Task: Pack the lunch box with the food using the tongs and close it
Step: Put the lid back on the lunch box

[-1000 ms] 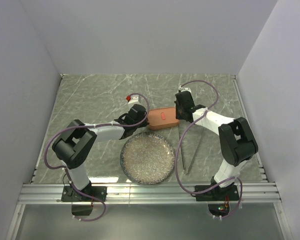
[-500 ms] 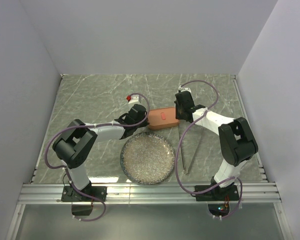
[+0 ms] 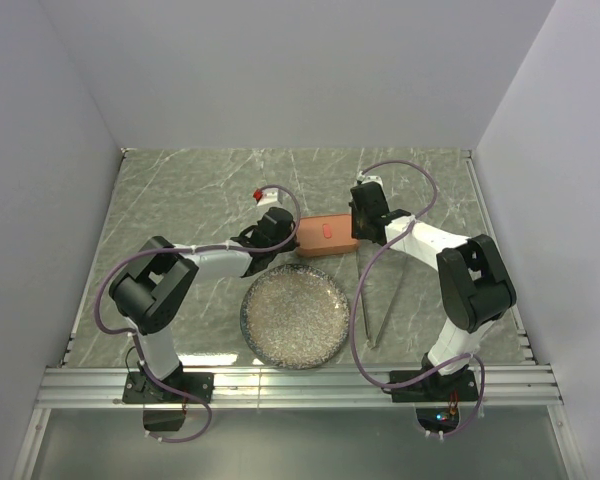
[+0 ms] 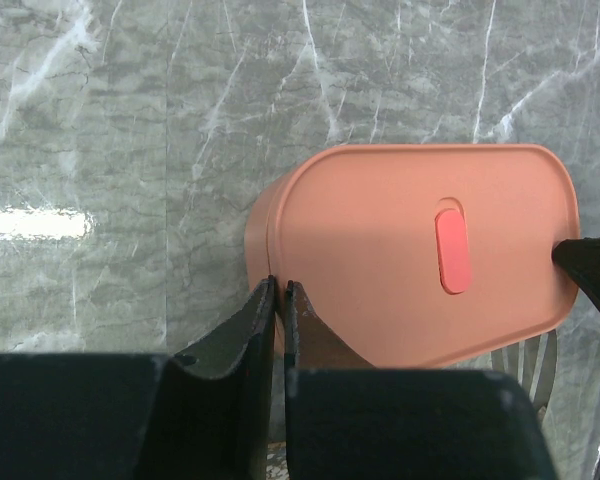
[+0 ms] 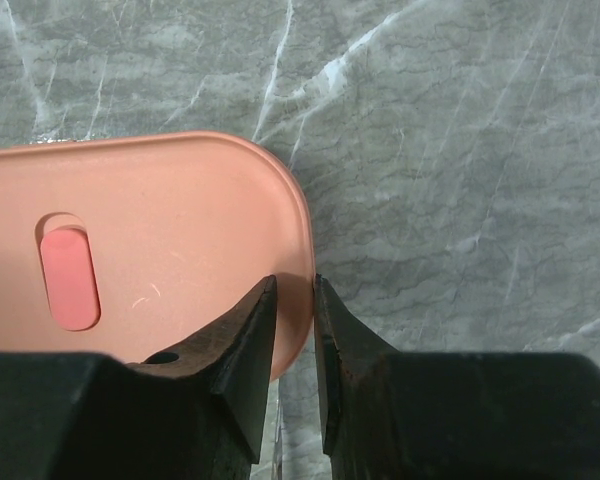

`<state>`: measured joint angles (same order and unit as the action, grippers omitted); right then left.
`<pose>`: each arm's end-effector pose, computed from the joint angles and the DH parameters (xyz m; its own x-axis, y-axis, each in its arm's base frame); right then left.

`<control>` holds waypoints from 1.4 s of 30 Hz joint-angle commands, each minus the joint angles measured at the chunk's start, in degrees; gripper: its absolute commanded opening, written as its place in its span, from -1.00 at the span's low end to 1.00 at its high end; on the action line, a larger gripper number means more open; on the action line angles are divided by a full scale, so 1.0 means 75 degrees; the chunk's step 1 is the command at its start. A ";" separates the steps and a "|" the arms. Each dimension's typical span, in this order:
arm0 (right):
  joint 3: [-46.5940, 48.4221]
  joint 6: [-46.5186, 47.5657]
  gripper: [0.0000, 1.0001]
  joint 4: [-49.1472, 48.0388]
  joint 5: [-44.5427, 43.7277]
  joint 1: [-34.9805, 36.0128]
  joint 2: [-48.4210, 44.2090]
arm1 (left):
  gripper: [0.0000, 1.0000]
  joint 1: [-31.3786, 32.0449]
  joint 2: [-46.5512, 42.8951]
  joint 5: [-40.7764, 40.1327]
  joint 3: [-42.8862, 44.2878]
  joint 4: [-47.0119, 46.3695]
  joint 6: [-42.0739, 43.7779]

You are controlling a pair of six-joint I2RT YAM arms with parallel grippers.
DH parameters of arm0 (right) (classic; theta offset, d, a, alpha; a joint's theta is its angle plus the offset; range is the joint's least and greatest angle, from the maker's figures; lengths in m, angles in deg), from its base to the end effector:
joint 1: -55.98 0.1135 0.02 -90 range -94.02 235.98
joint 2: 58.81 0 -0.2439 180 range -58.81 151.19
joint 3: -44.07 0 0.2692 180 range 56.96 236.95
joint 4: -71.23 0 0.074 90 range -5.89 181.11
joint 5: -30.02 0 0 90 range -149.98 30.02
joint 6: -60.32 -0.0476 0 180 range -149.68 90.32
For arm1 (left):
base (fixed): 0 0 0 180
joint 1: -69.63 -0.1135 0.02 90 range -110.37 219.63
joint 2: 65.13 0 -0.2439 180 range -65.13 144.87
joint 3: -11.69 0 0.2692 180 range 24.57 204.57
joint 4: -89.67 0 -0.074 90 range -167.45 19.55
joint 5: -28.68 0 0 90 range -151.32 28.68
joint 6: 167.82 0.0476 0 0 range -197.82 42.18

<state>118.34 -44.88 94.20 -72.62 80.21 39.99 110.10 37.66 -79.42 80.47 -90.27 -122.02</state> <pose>0.3541 0.1479 0.1540 -0.7185 -0.0428 -0.6943 -0.0801 0.9966 0.0214 0.3108 -0.2457 0.1340 -0.5991 -0.3599 -0.7152 0.0048 0.8916 -0.4527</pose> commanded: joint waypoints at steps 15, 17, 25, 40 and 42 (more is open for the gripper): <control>-0.0146 -0.0200 -0.27 0.0015 0.0186 0.0285 -0.0213 | -0.40 0.0100 0.0230 -0.0069 0.0070 0.0514 0.0269; -0.0157 -0.0200 -0.23 0.0015 0.0163 0.0273 -0.0248 | -0.35 0.0112 0.0194 -0.0128 0.0094 0.0526 0.0292; -0.0192 -0.0235 0.14 -0.0009 0.0022 0.0285 -0.0388 | -0.18 0.0124 0.0030 -0.0293 0.0070 0.0549 0.0398; -0.0766 -0.0551 0.48 -0.0664 -0.0564 0.0250 -0.1558 | 0.25 0.0147 -0.1855 -0.1381 -0.0854 -0.0189 0.0819; -0.1069 -0.0610 0.50 -0.0956 -0.0576 0.0215 -0.1840 | 0.33 0.0147 -0.2322 -0.1801 -0.0949 -0.0178 0.0983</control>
<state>112.40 -48.05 92.10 -74.61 81.87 31.62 110.86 26.03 -87.31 74.13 -88.94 -117.37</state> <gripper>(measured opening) 0.744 0.656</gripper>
